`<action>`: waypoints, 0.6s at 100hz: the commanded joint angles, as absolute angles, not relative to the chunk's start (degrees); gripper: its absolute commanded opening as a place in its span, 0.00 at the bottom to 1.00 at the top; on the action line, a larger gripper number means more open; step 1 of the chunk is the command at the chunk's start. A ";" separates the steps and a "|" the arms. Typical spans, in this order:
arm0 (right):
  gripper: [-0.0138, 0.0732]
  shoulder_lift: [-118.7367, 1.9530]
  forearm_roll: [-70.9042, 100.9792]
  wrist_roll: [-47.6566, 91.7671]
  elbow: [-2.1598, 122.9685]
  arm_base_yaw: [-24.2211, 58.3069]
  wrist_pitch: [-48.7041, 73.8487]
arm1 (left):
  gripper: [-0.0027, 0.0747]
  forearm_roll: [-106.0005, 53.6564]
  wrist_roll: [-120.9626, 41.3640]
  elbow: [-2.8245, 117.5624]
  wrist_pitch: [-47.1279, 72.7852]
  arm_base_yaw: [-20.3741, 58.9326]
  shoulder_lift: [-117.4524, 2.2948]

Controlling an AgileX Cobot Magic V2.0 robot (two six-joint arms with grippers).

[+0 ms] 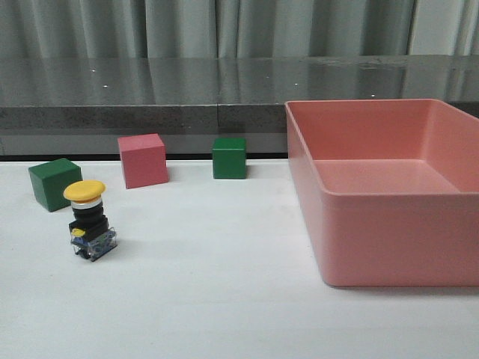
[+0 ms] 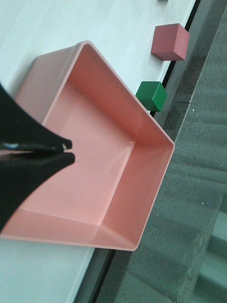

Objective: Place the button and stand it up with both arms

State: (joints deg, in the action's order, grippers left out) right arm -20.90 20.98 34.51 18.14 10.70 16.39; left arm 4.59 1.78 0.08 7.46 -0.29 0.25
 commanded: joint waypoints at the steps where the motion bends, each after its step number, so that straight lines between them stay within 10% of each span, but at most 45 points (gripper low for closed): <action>1: 0.03 -21.31 21.68 34.62 19.63 10.39 12.66 | 0.01 4.23 2.39 -2.59 2.52 -0.48 2.09; 60: 0.03 -21.13 21.08 34.62 19.13 10.39 12.61 | 0.01 4.23 2.39 -2.59 2.52 -0.48 2.09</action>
State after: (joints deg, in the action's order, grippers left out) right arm -20.90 20.98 34.51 18.06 10.70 16.39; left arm 4.59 1.77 0.08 7.46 -0.29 0.25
